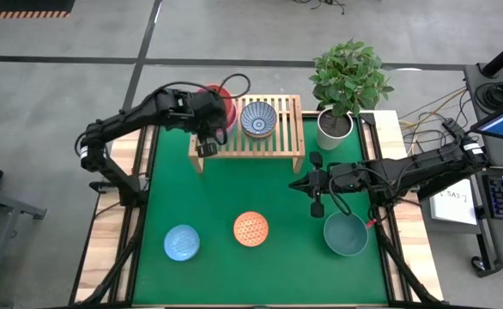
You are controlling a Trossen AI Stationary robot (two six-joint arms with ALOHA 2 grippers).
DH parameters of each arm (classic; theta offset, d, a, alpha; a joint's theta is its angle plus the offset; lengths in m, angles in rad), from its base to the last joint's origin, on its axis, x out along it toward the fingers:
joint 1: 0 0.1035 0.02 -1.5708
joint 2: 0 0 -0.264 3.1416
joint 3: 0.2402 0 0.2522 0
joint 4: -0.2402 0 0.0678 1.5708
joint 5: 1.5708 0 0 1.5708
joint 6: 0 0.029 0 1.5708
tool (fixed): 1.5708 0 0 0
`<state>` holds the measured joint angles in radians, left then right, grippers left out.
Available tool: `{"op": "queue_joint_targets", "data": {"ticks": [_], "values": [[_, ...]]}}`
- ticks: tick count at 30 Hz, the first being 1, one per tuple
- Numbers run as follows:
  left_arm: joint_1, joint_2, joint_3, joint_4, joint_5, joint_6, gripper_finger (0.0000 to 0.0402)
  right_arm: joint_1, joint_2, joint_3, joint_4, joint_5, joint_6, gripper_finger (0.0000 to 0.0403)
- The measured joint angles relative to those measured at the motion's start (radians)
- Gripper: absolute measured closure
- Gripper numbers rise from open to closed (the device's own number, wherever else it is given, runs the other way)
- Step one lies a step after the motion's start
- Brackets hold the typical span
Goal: Place and stack bowls onto a shelf
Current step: Stack the orange bowl onto top of the pink bowl on the shelf, then stack the orange patterned bowl on top of the dark blue patterned bowl on the shelf
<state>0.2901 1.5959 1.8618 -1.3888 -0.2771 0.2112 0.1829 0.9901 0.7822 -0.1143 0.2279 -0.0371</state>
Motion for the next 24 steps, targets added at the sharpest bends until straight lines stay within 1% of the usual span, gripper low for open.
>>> {"op": "queue_joint_targets", "data": {"ticks": [4,6,10,17,21,24], "values": [[0.000,0.027,0.002,-0.001,0.000,0.010,0.0401,0.000,0.000,0.000,0.000,0.000,0.011,0.0394],[0.000,0.038,0.002,-0.003,0.000,0.016,0.0394,0.000,0.000,0.000,-0.001,0.000,0.011,0.0394],[0.000,0.045,0.002,-0.016,0.000,0.017,0.0367,0.000,0.000,0.000,-0.001,0.000,0.011,0.0394],[-0.005,0.035,0.022,-0.045,-0.001,0.006,0.0304,0.000,0.000,0.000,-0.002,0.000,0.031,0.0394],[-0.009,0.007,0.051,-0.049,0.000,-0.057,0.0279,0.000,0.000,0.000,-0.003,0.000,0.059,0.0394],[-0.025,-0.018,0.053,-0.049,-0.001,-0.118,0.0273,0.000,0.002,0.000,-0.003,0.000,0.096,0.0394]]}}
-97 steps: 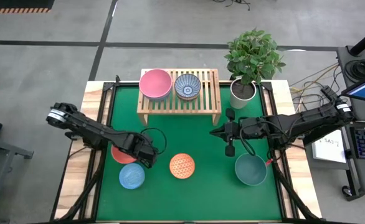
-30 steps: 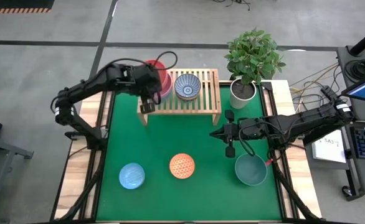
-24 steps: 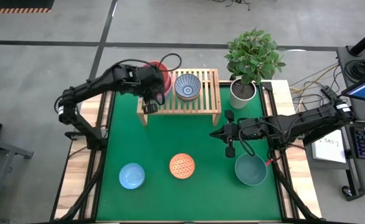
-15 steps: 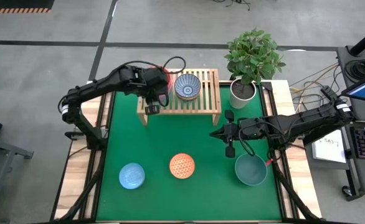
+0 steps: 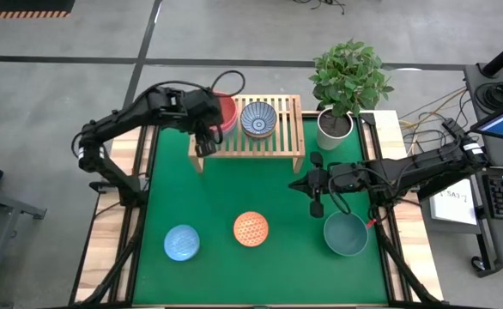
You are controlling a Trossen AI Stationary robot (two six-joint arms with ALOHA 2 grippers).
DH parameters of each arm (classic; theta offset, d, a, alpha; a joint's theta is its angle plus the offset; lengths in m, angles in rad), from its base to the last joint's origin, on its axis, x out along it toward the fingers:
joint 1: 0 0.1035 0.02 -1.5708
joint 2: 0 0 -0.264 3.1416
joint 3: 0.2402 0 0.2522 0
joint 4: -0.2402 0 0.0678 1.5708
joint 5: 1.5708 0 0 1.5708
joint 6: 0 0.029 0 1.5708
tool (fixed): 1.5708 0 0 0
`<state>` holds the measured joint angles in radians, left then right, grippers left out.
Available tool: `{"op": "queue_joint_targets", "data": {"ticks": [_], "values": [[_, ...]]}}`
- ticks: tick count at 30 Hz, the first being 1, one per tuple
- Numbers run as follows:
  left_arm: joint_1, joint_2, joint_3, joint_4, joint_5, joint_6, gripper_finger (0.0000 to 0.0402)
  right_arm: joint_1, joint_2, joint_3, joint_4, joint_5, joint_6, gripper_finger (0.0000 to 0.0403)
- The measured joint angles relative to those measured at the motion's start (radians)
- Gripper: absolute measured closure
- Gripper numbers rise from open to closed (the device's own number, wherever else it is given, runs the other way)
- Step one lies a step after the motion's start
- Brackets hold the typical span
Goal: Place and stack bowls onto a shelf
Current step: Stack the orange patterned bowl on top of the dark blue patterned bowl on the shelf
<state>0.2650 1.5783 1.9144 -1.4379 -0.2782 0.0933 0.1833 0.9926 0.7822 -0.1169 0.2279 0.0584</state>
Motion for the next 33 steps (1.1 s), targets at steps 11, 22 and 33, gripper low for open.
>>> {"op": "queue_joint_targets", "data": {"ticks": [11,22,33], "values": [[-0.279,-0.164,-0.276,0.268,0.001,-0.100,0.0271,0.002,0.161,0.000,0.023,0.000,0.131,0.0394],[-0.587,-0.404,-0.844,0.907,0.001,-0.040,0.0271,0.002,0.330,0.107,0.050,0.000,0.137,0.0394],[-0.611,-0.590,-1.178,1.222,0.000,-0.026,0.0271,0.000,0.554,0.413,-0.141,-0.065,0.148,0.0381]]}}
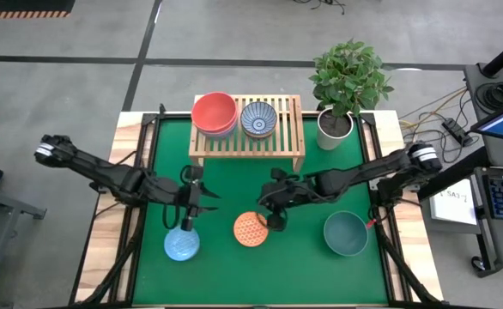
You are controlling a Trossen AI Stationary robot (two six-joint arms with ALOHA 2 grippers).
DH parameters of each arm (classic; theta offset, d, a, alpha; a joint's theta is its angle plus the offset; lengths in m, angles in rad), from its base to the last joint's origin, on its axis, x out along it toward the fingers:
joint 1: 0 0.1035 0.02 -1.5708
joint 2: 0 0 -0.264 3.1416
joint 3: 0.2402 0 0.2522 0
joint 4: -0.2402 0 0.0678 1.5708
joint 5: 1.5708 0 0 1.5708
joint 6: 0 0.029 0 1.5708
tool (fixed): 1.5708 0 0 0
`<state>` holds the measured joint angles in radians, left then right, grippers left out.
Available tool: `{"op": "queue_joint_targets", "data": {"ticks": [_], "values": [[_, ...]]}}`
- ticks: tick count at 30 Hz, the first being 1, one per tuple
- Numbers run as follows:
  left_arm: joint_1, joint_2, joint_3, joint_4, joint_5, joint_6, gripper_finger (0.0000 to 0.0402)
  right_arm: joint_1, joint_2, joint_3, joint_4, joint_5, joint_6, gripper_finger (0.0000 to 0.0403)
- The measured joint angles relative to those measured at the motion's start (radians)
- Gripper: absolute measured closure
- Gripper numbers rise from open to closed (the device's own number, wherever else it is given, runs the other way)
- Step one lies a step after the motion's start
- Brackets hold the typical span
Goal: Place and stack bowls onto a shelf
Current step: Stack the orange patterned bowl on top of the dark blue patterned bowl on the shelf
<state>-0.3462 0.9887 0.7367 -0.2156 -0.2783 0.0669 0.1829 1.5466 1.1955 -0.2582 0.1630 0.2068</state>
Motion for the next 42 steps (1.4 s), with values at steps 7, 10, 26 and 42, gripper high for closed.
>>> {"op": "queue_joint_targets", "data": {"ticks": [7,10,26,42], "values": [[0.000,-0.085,-0.031,0.015,0.000,-0.023,0.0271,0.000,0.154,0.166,-0.122,-0.015,-0.035,0.0307],[0.000,-0.105,-0.037,0.016,0.000,-0.024,0.0271,0.000,0.218,0.206,-0.165,-0.015,-0.050,0.0280],[0.000,-0.104,-0.040,0.013,0.000,-0.024,0.0271,-0.020,0.347,0.256,-0.233,-0.088,0.034,0.0294],[0.000,-0.103,-0.039,0.014,0.000,-0.024,0.0271,-0.020,0.383,0.255,-0.233,-0.096,0.037,0.0390]]}}
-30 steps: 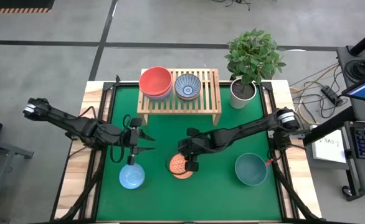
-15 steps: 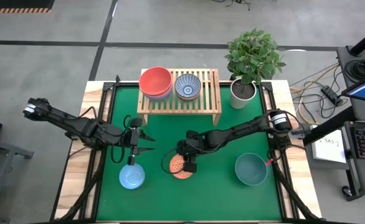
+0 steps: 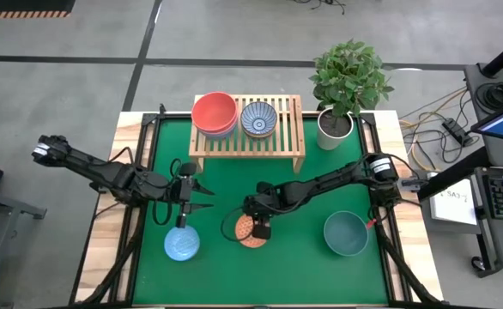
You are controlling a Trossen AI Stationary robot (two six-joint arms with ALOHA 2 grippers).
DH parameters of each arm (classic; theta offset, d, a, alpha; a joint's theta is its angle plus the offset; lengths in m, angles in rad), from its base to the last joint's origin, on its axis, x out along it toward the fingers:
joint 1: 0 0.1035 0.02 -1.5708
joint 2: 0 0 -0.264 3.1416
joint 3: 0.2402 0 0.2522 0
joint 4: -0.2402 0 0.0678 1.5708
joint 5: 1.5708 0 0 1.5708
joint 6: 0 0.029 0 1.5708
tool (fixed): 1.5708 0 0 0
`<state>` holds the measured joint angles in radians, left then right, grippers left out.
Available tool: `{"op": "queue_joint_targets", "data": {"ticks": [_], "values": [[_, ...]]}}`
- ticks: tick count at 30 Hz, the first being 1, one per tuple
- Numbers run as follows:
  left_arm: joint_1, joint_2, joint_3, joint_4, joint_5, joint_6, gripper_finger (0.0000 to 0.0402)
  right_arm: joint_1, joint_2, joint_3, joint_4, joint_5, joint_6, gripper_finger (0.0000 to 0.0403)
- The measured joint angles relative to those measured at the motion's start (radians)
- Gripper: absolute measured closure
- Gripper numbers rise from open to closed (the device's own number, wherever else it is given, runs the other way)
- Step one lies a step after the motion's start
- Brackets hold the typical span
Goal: Place and stack bowls onto a shelf
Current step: Stack the orange patterned bowl on top of the dark blue patterned bowl on the shelf
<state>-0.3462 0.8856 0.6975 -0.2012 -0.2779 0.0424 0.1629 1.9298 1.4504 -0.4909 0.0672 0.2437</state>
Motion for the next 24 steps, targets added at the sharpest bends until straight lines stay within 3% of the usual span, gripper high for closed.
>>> {"op": "queue_joint_targets", "data": {"ticks": [9,13,24], "values": [[0.000,0.000,0.000,0.003,0.000,0.000,0.0271,-0.016,-0.171,0.027,-0.007,0.019,-0.008,0.0390],[0.000,0.000,0.000,0.009,0.000,0.000,0.0271,-0.041,-0.249,0.060,-0.012,0.103,-0.010,0.0390],[0.000,0.000,0.000,0.008,0.000,0.000,0.0271,-0.230,-0.410,0.177,-0.014,0.226,0.039,0.0390]]}}
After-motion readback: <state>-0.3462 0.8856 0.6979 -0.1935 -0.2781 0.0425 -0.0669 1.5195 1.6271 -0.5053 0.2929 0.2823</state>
